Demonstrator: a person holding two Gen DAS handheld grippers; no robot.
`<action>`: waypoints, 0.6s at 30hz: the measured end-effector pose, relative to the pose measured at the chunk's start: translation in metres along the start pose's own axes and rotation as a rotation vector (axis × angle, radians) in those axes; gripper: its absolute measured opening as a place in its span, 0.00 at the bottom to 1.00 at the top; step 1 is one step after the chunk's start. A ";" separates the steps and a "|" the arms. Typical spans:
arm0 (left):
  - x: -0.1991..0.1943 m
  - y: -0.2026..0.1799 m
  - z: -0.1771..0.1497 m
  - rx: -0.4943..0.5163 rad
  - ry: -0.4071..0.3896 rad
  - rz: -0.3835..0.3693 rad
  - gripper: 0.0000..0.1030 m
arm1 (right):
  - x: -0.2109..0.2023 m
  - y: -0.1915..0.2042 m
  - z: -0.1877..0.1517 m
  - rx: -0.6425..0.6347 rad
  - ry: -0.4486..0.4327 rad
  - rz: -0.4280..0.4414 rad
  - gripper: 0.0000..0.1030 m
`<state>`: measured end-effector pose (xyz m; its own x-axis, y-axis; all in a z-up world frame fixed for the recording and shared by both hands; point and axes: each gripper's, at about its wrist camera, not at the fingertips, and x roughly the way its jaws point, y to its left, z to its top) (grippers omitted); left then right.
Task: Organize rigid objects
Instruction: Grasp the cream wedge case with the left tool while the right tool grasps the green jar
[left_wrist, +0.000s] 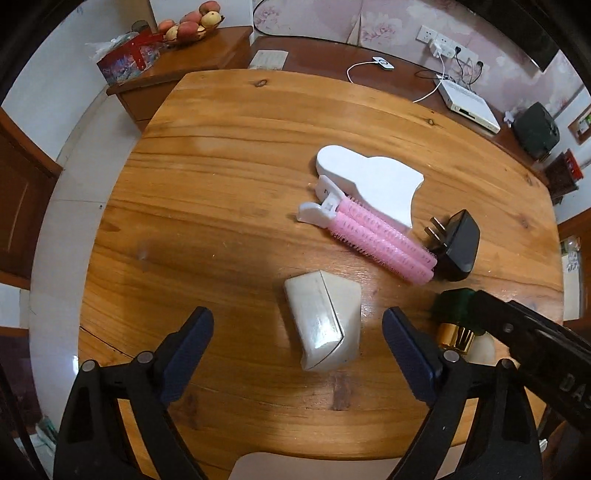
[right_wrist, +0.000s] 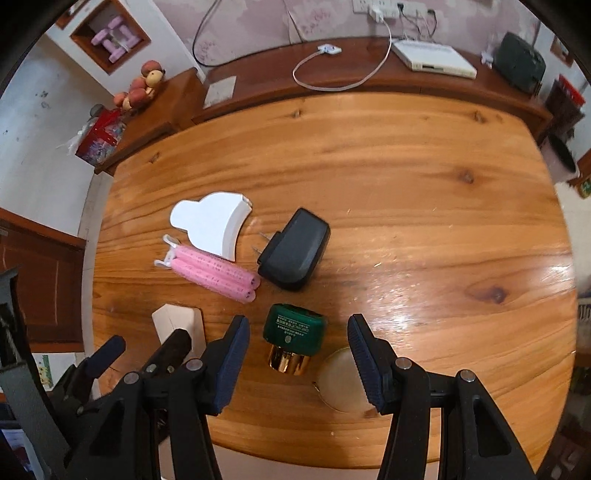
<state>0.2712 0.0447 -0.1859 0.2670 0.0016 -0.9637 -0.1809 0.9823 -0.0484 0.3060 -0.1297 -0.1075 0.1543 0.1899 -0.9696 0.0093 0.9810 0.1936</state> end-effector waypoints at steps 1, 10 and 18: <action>0.000 -0.002 0.000 0.003 -0.004 0.003 0.91 | 0.004 -0.001 0.001 0.008 0.011 0.006 0.55; 0.022 -0.011 0.003 0.021 0.095 0.055 0.63 | 0.031 -0.002 0.008 0.034 0.081 -0.023 0.45; 0.029 -0.014 0.006 0.019 0.137 0.048 0.48 | 0.039 0.001 0.011 0.030 0.098 -0.039 0.43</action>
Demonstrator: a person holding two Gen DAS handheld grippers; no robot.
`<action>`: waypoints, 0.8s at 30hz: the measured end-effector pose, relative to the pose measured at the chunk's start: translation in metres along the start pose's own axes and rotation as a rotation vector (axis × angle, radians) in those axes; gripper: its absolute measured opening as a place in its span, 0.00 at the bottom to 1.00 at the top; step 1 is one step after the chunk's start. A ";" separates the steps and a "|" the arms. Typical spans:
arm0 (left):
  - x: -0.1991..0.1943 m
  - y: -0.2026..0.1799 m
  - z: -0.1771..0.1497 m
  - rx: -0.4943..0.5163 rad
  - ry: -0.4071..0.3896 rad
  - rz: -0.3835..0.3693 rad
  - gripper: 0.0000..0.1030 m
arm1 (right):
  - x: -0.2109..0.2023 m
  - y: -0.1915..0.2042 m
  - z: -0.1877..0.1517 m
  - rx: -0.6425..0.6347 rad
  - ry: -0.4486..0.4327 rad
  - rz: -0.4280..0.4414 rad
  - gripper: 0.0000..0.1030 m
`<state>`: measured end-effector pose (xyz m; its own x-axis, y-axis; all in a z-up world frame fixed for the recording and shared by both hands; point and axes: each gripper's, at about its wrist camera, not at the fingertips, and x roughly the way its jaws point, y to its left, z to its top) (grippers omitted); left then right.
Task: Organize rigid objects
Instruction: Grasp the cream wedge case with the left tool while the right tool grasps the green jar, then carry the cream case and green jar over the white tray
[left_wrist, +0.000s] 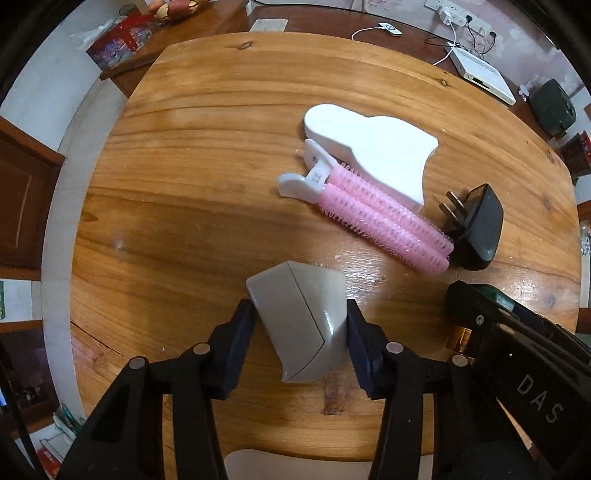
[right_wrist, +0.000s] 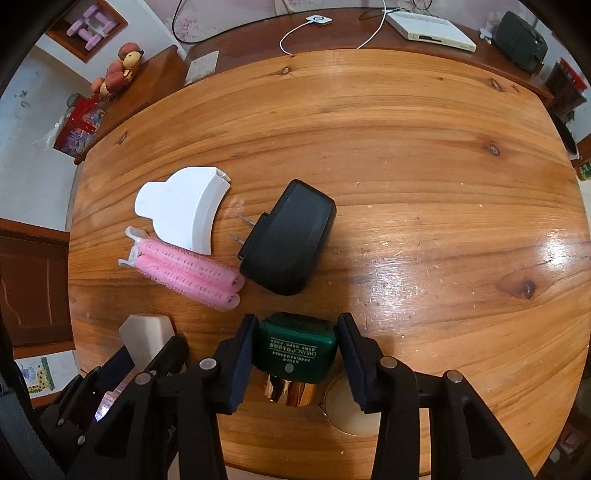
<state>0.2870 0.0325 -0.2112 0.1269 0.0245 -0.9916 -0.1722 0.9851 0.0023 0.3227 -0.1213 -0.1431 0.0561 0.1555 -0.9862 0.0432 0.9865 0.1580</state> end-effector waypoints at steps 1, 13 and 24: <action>0.000 -0.001 0.000 0.007 -0.004 -0.001 0.47 | 0.000 0.000 0.000 -0.004 0.001 0.001 0.42; -0.027 0.010 -0.014 -0.002 -0.127 -0.137 0.46 | -0.039 -0.009 -0.016 -0.039 -0.141 0.014 0.42; -0.137 0.021 -0.067 0.107 -0.360 -0.192 0.46 | -0.152 -0.004 -0.084 -0.166 -0.416 0.035 0.42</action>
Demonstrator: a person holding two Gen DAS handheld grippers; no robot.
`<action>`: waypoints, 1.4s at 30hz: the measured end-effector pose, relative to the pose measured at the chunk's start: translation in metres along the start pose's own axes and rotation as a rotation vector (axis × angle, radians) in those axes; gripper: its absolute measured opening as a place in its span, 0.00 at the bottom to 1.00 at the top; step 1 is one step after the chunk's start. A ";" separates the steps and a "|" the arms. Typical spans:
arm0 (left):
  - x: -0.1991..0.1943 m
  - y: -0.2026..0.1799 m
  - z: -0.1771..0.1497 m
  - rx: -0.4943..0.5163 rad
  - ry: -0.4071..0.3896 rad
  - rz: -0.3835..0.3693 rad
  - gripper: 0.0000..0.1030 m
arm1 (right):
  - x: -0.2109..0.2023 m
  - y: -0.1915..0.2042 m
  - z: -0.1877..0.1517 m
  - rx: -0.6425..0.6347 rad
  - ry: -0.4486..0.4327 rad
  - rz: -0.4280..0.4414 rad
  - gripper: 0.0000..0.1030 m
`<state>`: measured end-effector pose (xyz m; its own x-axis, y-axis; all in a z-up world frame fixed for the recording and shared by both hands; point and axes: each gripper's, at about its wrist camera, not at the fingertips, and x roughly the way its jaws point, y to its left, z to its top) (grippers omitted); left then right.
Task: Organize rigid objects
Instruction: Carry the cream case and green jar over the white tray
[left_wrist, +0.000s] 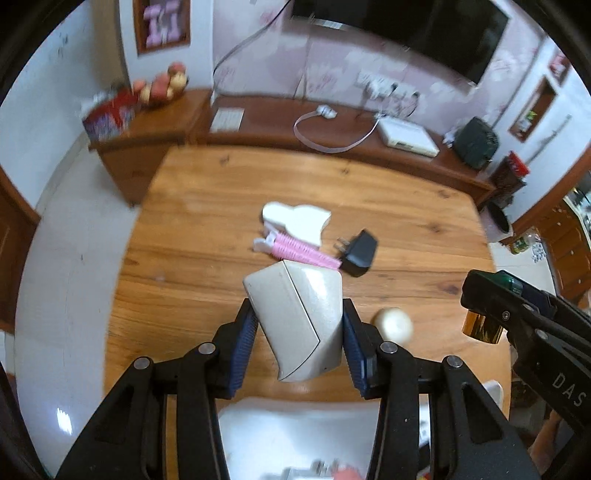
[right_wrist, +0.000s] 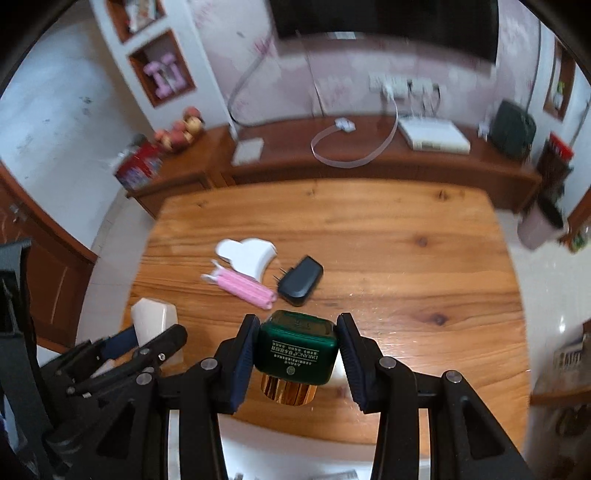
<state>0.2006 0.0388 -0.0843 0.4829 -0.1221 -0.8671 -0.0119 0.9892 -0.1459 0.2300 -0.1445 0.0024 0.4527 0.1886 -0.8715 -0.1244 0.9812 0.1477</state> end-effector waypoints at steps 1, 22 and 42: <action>-0.016 -0.001 -0.002 0.015 -0.025 -0.002 0.46 | -0.013 0.003 -0.003 -0.011 -0.024 0.006 0.42; -0.093 0.006 -0.111 0.044 -0.150 -0.023 0.46 | -0.129 0.037 -0.145 -0.186 -0.256 -0.020 0.42; -0.010 -0.006 -0.174 0.102 0.017 0.007 0.46 | -0.040 0.028 -0.199 -0.164 -0.064 -0.100 0.42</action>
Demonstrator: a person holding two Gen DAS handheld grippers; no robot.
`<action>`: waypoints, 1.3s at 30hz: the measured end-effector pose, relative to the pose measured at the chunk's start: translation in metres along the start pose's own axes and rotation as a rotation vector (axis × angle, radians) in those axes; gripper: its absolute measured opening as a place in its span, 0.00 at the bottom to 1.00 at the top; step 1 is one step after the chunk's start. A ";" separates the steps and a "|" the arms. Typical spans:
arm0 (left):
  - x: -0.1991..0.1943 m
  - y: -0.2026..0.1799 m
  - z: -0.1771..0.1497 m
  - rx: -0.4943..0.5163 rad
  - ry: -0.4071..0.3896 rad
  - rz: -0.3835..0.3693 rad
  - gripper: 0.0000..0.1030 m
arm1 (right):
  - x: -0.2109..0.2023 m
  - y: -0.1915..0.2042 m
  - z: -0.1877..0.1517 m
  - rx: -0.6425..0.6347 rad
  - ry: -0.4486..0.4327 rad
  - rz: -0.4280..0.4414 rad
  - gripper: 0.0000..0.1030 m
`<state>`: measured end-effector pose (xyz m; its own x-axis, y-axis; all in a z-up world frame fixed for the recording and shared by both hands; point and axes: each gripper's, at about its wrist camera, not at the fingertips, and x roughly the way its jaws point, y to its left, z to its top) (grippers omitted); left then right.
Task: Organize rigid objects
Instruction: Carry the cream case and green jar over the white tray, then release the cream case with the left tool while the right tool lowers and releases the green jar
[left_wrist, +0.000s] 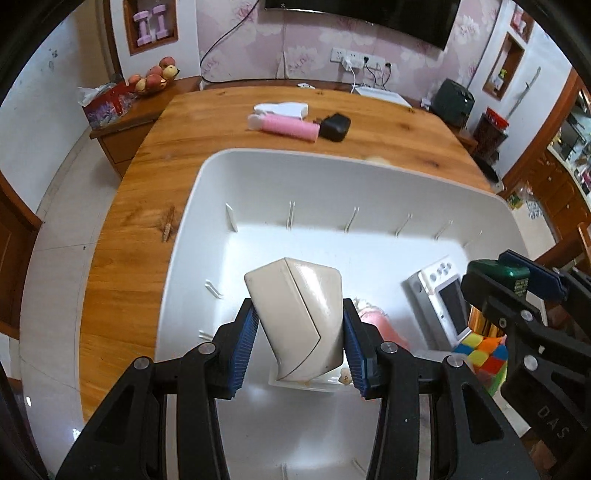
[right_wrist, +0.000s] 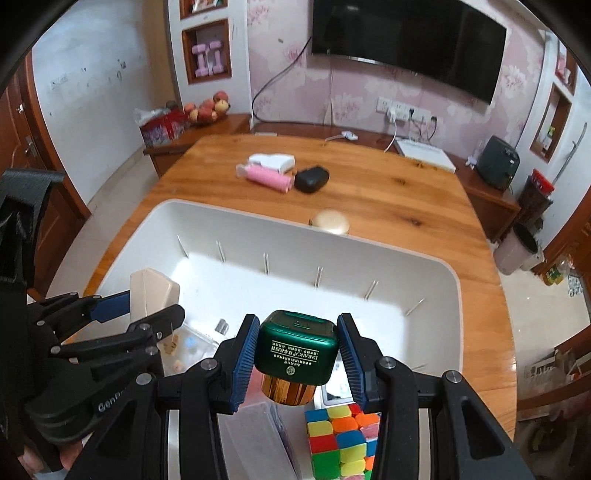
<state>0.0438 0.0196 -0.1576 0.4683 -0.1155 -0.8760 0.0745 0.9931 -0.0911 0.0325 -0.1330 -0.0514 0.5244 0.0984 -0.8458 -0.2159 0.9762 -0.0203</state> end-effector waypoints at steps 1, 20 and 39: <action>0.002 -0.001 -0.001 0.007 0.003 0.006 0.46 | 0.003 0.000 -0.001 0.003 0.009 0.002 0.42; 0.001 -0.014 -0.003 0.093 -0.017 0.043 0.52 | 0.033 -0.010 -0.006 0.058 0.121 0.038 0.51; -0.013 -0.014 -0.001 0.086 -0.046 0.092 0.72 | 0.018 -0.019 -0.007 0.088 0.054 0.043 0.51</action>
<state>0.0361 0.0073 -0.1456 0.5160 -0.0264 -0.8562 0.1036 0.9941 0.0318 0.0399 -0.1512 -0.0699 0.4708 0.1321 -0.8723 -0.1627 0.9848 0.0613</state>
